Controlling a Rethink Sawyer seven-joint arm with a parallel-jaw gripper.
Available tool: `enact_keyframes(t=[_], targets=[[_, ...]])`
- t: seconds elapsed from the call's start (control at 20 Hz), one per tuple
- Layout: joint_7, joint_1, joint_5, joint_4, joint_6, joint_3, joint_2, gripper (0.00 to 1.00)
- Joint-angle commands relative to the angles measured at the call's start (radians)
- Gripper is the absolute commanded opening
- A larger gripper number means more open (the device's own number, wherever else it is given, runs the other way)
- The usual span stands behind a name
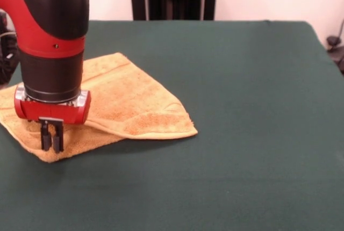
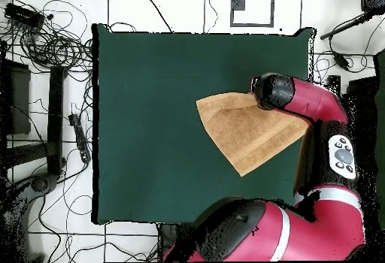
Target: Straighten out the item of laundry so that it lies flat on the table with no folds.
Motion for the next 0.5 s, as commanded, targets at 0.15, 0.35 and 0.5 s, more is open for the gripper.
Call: enact_keyframes(t=[0.15, 0.35, 0.5], targets=[[0.127, 0.041, 0.028, 0.092, 0.153, 0.044, 0.030, 0.00], [0.119, 0.043, 0.020, 0.080, 0.151, 0.046, 0.038, 0.00], [0.114, 0.045, 0.016, 0.071, 0.148, 0.046, 0.045, 0.00]])
